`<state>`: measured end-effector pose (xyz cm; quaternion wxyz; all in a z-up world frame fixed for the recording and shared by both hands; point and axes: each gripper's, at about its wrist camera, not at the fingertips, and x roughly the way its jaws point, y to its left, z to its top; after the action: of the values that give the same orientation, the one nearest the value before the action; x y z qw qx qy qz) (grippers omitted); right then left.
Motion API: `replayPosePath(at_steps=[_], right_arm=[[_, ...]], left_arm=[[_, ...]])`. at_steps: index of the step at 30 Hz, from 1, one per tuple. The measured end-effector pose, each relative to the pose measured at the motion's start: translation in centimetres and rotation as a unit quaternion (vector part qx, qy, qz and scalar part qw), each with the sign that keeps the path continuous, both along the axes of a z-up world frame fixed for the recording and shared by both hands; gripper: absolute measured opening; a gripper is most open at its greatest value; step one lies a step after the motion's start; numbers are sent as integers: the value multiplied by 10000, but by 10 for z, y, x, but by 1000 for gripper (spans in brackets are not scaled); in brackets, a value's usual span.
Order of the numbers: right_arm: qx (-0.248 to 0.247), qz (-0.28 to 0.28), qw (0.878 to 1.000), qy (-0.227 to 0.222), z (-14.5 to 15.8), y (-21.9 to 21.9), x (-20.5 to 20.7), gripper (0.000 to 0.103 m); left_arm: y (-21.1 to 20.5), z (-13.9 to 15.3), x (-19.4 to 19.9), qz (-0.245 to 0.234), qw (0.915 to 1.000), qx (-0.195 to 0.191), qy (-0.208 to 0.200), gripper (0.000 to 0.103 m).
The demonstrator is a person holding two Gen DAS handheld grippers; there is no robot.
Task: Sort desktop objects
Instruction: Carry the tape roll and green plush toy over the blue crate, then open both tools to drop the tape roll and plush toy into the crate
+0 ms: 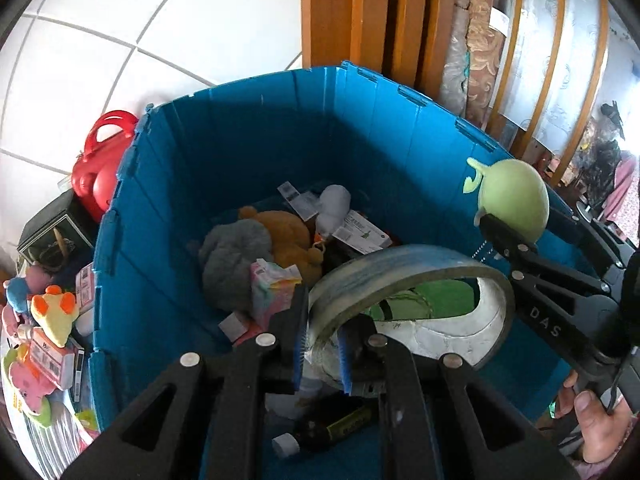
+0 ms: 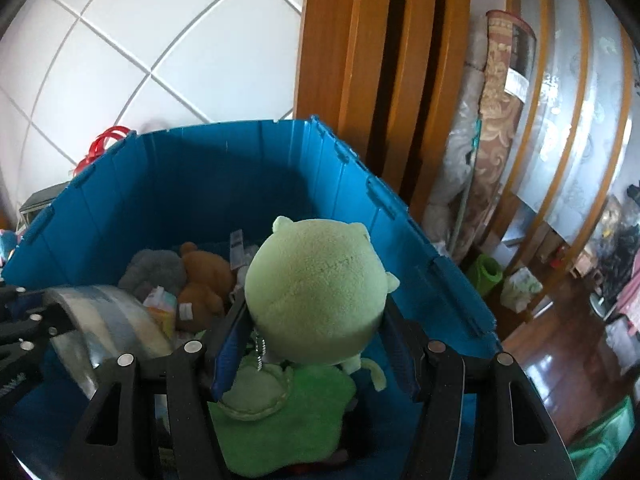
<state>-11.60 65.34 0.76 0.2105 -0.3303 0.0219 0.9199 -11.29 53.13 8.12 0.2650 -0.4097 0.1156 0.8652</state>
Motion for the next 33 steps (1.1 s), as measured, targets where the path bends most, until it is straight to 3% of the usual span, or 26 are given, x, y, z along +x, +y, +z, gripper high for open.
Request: replayPosePath(at_steps=[11, 18, 26, 33], right_arm=[[-49, 80, 9999, -130, -2, -2, -2, 62], [50, 66, 9997, -249, -4, -4, -5, 62], [74, 74, 9991, -412, -8, -4, -8, 62], [138, 50, 9984, -540, -9, -6, -12, 64]], left_arm=[[-6, -5, -7, 131, 9998, 84, -92, 13], [-2, -11, -7, 93, 9997, -95, -198, 14], [1, -19, -11, 42, 9983, -263, -521, 28], [-2, -18, -9, 21, 9985, -175, -517, 28]])
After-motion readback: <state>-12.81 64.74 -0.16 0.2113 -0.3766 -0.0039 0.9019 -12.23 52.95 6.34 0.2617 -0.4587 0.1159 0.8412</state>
